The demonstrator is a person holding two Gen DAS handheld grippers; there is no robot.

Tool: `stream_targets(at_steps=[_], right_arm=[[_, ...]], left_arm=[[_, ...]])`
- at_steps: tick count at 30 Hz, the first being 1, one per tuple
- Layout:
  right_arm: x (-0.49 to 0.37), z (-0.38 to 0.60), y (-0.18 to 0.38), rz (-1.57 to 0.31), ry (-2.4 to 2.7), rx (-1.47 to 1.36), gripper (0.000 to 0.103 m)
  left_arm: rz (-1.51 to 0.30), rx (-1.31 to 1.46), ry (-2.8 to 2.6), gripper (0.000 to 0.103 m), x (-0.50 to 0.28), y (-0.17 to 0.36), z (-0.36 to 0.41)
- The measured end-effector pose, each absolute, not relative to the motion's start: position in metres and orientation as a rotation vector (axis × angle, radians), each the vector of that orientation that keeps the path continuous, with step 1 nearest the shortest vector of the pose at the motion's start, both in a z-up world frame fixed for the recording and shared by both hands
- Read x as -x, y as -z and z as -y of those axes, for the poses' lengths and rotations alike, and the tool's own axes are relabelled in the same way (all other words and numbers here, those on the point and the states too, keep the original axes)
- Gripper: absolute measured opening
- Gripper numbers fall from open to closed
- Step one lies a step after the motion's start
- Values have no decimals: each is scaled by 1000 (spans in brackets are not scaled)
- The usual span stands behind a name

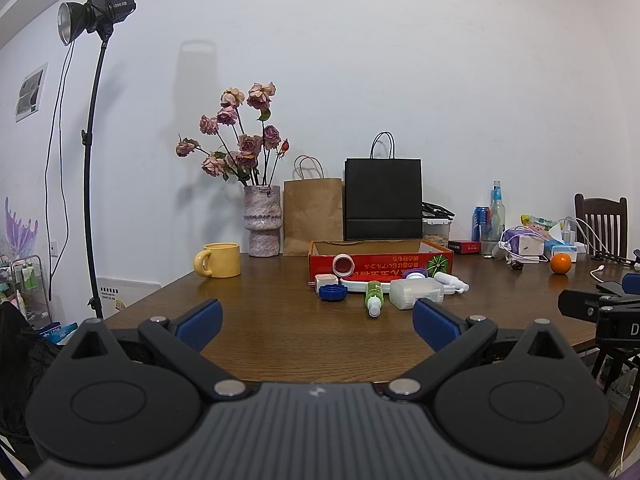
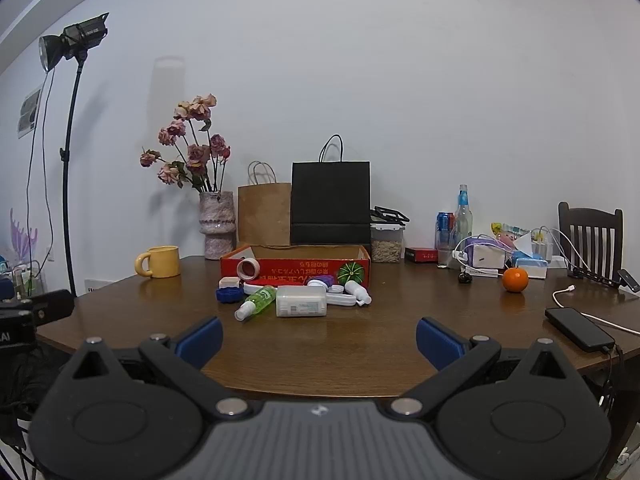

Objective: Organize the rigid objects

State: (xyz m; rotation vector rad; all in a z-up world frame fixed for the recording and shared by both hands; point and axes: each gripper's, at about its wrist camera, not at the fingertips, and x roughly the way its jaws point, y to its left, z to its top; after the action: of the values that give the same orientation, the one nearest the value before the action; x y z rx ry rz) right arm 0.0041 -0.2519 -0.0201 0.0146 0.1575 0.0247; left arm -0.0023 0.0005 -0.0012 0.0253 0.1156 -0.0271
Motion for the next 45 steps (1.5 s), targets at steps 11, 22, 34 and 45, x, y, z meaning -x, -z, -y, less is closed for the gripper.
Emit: stream_targets(at_steps=[11,22,34,45], right_arm=[[-20,256,22,-142,2,28,103],[-118,286,39,-308,49,-78,103],[-230,312,41,-500,-63,-327,103],[-339,300,24,-492,-132,-91,99]], left_arm=[[-140,-40,0,103,-17,7,-6],[-245,41,-103,103,-104,20,-28],[-356,24,-23,103,-193,26,-20],[-287,-82,55,103,-298,-4,5]])
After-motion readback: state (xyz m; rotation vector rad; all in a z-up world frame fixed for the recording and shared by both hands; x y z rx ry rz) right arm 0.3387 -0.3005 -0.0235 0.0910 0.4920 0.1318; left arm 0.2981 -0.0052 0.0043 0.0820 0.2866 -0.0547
